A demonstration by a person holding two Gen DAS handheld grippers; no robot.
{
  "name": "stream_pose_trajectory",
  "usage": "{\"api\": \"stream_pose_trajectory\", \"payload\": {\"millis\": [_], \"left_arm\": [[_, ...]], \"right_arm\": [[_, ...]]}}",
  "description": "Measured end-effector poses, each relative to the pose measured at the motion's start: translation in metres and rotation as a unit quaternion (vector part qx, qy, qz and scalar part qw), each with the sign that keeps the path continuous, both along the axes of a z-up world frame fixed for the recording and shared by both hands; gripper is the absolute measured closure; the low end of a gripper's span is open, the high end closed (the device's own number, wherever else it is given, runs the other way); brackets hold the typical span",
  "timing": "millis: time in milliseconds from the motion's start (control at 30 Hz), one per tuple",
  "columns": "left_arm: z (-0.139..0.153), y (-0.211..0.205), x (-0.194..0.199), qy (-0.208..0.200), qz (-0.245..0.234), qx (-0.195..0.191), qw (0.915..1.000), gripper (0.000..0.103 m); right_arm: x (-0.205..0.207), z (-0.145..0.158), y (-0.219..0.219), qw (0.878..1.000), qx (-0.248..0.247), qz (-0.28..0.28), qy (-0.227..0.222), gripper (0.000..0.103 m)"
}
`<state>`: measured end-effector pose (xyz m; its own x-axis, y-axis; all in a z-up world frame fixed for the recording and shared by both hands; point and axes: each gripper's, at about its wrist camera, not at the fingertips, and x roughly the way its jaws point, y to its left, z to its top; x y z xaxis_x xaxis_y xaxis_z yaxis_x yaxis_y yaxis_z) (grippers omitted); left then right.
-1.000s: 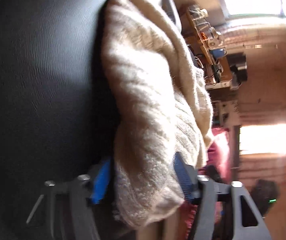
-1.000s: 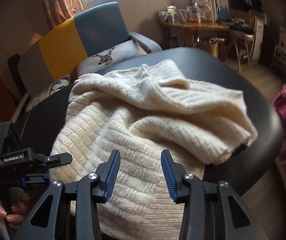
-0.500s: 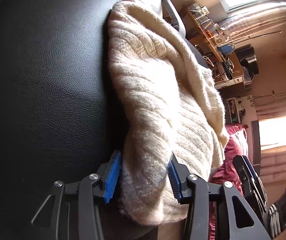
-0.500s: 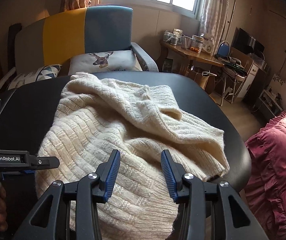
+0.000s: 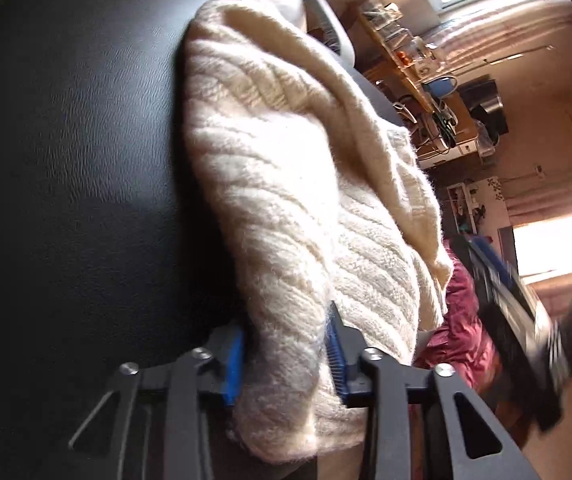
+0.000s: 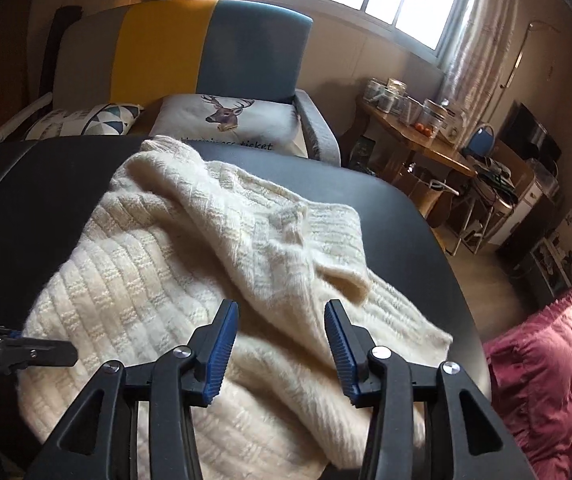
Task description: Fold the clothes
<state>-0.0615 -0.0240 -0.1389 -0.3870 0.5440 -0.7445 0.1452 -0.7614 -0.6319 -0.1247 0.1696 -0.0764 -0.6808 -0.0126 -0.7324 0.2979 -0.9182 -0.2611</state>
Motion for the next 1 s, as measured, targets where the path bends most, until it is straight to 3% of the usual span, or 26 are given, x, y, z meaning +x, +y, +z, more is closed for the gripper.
{"api": "stream_pose_trajectory", "payload": {"millis": [233,333,400,433,467,667,800,900,1000], "left_arm": [[-0.007,-0.008,-0.001,-0.002,0.0,0.015,0.9999,0.075],[-0.004,-0.01,0.001,0.011,-0.002,0.014,0.9998,0.083],[-0.001,-0.013,0.003,0.02,0.0,0.014,0.9997,0.086],[0.002,-0.017,0.005,0.026,0.004,0.017,0.9995,0.087],[0.006,-0.021,0.006,0.032,0.009,0.018,0.9993,0.088],[0.045,-0.061,0.01,0.078,0.042,0.016,0.9959,0.09],[0.093,-0.085,0.016,0.124,0.042,-0.02,0.9912,0.091],[0.134,-0.08,0.024,0.162,0.003,-0.068,0.9845,0.09],[0.145,-0.041,0.037,0.157,-0.105,-0.053,0.9806,0.078]], "right_arm": [[-0.064,-0.041,-0.038,0.995,0.028,0.066,-0.075,0.054],[-0.086,-0.064,-0.054,0.991,0.074,0.062,-0.092,0.053],[-0.094,-0.078,-0.061,0.987,0.118,0.047,-0.099,0.06],[-0.097,-0.085,-0.063,0.984,0.141,0.037,-0.102,0.085],[-0.098,-0.086,-0.065,0.983,0.151,0.029,-0.1,0.091],[-0.084,-0.025,-0.049,0.993,0.112,-0.005,-0.029,0.092],[-0.069,-0.005,0.001,0.995,0.069,-0.067,-0.028,0.092],[-0.055,0.001,0.042,0.992,0.03,-0.117,-0.039,0.09],[-0.034,-0.036,0.074,0.983,-0.002,-0.151,-0.101,0.088]]}}
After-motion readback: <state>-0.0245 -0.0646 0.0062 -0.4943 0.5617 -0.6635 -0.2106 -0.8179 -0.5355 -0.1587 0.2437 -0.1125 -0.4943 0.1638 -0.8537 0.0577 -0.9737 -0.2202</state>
